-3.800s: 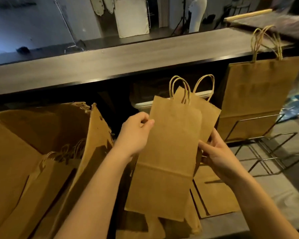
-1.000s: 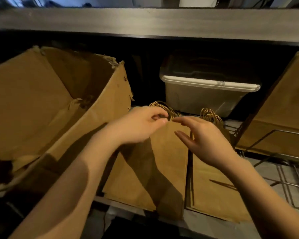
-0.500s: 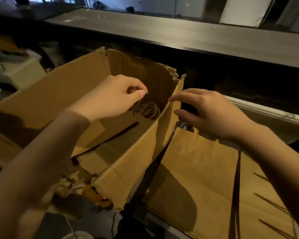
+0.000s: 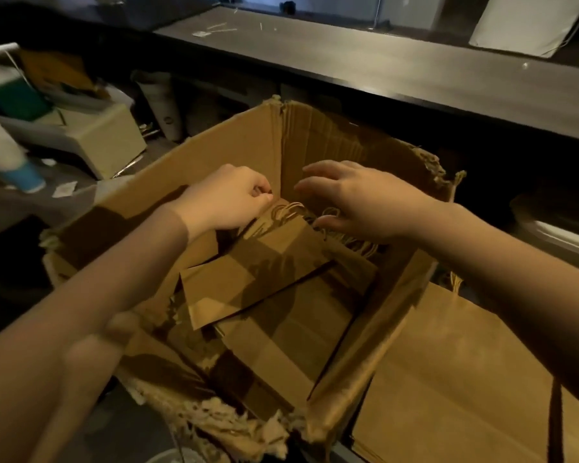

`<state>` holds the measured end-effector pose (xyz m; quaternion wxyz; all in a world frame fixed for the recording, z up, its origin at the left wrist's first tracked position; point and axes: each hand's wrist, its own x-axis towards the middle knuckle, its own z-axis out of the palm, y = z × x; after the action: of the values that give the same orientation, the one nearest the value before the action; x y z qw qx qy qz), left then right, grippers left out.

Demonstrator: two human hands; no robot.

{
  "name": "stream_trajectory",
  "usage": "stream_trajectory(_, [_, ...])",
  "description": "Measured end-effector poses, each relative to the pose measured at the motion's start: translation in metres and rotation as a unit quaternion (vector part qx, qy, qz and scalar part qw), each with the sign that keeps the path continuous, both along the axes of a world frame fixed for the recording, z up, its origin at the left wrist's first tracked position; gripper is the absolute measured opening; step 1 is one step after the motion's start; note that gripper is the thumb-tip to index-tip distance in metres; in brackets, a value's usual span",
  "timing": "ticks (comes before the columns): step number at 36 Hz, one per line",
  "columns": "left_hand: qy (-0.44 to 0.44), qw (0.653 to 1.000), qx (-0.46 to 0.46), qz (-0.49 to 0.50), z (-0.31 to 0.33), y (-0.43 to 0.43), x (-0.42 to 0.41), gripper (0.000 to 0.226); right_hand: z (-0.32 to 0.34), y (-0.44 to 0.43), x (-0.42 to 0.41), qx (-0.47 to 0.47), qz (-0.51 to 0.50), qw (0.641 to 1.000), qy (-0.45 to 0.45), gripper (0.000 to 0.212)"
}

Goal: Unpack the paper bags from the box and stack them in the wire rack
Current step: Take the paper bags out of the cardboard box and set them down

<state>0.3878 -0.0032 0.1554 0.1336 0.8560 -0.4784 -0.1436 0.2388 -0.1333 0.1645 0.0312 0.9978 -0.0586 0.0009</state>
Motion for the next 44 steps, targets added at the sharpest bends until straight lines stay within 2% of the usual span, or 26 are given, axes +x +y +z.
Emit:
stream_trajectory(5, [-0.001, 0.999, 0.021, 0.032, -0.011, 0.006, 0.02, 0.032, -0.017, 0.002, 0.055, -0.014, 0.008, 0.997, 0.078, 0.075])
stream_trajectory(8, [-0.004, 0.997, 0.068, 0.026, -0.019, 0.009, 0.025, 0.032, -0.032, 0.0, 0.08, -0.024, 0.002, 0.99, 0.139, 0.085])
stream_trajectory(11, [-0.035, 0.991, 0.128, 0.013, -0.022, 0.011, 0.028, 0.032, -0.054, -0.003, 0.097, -0.018, -0.038, 0.973, 0.227, 0.1])
stream_trajectory(16, [-0.078, 0.986, 0.147, -0.007, -0.025, 0.01, 0.024, 0.033, -0.094, -0.009, 0.101, 0.005, -0.085, 0.946, 0.311, 0.118])
stream_trajectory(21, [-0.088, 0.986, 0.137, -0.027, -0.024, 0.003, 0.02, 0.037, -0.116, -0.022, 0.094, 0.04, -0.096, 0.952, 0.288, 0.111])
stream_trajectory(24, [-0.08, 0.987, 0.136, -0.03, -0.025, -0.001, 0.02, 0.037, -0.119, -0.029, 0.085, 0.065, -0.095, 0.954, 0.278, 0.125])
stream_trajectory(31, [-0.071, 0.988, 0.139, -0.02, -0.026, -0.005, 0.023, 0.035, -0.126, -0.04, 0.079, 0.099, -0.11, 0.97, 0.192, 0.134])
stream_trajectory(34, [-0.06, 0.988, 0.143, -0.016, -0.026, -0.005, 0.023, 0.036, -0.122, -0.04, 0.08, 0.135, -0.12, 0.975, 0.127, 0.124])
stream_trajectory(39, [-0.043, 0.989, 0.142, -0.005, -0.027, -0.003, 0.027, 0.042, -0.102, -0.035, 0.085, 0.244, -0.112, 0.963, 0.028, 0.087])
stream_trajectory(44, [-0.03, 0.993, 0.11, 0.008, -0.034, -0.001, 0.034, 0.058, -0.08, -0.029, 0.09, 0.258, -0.025, 0.965, -0.026, 0.047])
